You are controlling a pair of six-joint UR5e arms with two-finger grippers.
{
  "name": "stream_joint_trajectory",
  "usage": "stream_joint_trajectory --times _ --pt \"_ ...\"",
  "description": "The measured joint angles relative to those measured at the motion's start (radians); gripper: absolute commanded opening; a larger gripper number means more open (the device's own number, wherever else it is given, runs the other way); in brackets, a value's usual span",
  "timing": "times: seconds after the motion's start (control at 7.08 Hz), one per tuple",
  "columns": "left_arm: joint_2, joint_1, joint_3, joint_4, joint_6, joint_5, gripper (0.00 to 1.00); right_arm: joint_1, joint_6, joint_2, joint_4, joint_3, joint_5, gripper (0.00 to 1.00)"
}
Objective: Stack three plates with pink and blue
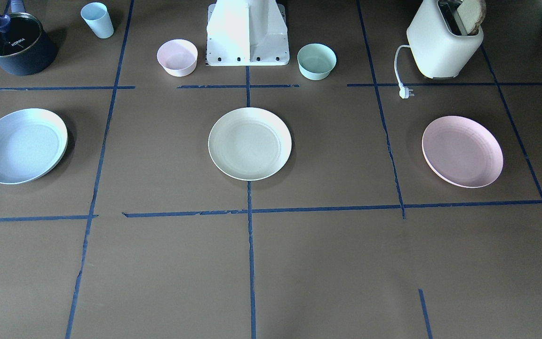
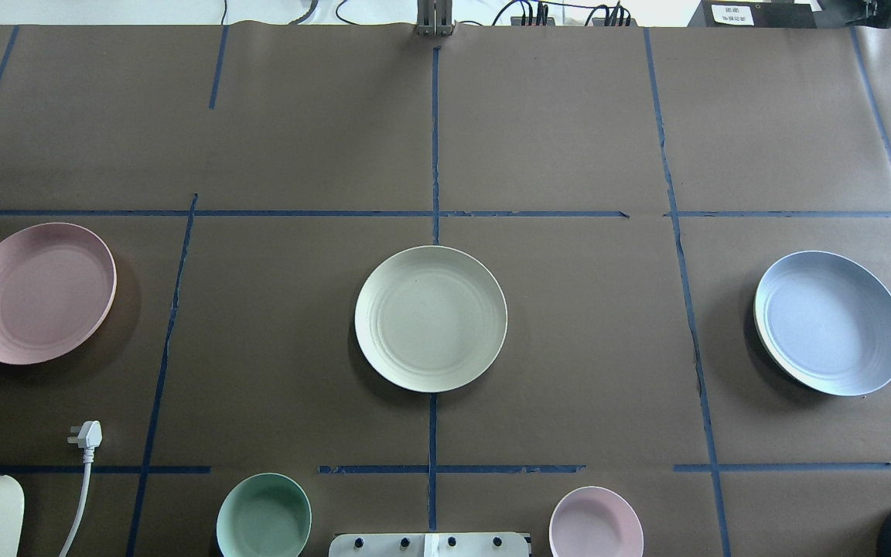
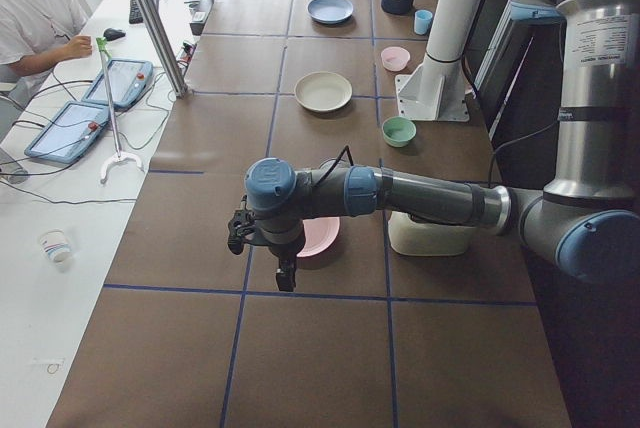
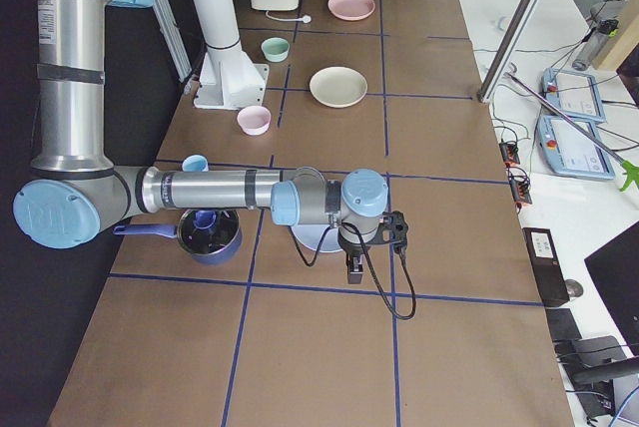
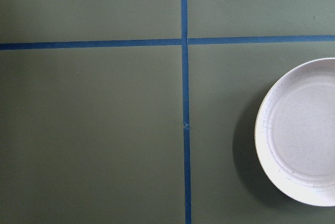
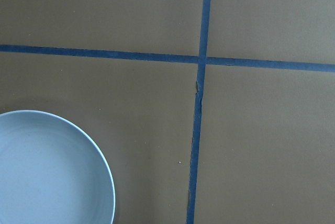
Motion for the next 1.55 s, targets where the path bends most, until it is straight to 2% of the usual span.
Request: stream_joint_trajectory --times 0.28,0.42,0.71,1.13,1.27,1.41,1.55 --pt "0.014 0.012 0.0 -0.022 0.003 -0.002 1.0 0.0 0.0 0.002 0.0 0.002 0.003 1.0" --pt "0.027 0.057 0.003 -0.078 -0.04 -0.002 1.0 -0.001 -0.001 0.004 0.004 0.003 0.004 1.0" --pt "0.04 0.224 0.044 -0.305 -0.347 0.004 1.0 -0.003 0.0 0.005 0.042 0.0 0.006 1.0" --pt "0.034 0.418 0.234 -0.765 -0.724 0.006 1.0 -0.005 0.001 0.003 0.061 -0.005 0.008 1.0" --pt "0.025 0.462 0.277 -0.852 -0.799 0.006 0.93 -0.006 0.001 0.002 0.061 -0.005 0.008 1.0" --pt "0.016 0.489 0.302 -0.892 -0.837 0.006 0.6 -0.008 0.0 0.002 0.061 -0.006 0.008 1.0" --pt "0.009 0.502 0.323 -0.912 -0.852 0.006 0.21 -0.01 0.0 0.002 0.061 -0.006 0.008 1.0"
